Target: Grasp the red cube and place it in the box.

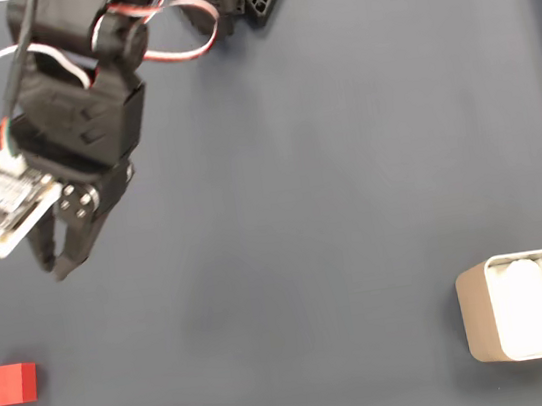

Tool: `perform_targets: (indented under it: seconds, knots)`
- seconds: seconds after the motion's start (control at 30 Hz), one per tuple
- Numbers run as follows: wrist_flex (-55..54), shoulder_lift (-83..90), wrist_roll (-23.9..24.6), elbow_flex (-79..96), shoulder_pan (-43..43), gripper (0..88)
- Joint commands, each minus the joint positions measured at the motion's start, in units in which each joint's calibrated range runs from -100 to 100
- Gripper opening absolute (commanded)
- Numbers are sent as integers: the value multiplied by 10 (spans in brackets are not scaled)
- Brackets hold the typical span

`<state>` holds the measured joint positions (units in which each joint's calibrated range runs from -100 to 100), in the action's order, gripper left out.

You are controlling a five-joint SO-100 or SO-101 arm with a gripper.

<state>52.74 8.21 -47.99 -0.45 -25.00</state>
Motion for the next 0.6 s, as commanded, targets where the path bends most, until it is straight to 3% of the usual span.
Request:
perform_targets:
  seconds: [0.0,0.2,0.57]
  knots:
    - [3,-34,-3,-72,-14,12]
    - [5,-107,-9,-131,-29,55]
    - [18,-250,-13,-284,-59,257]
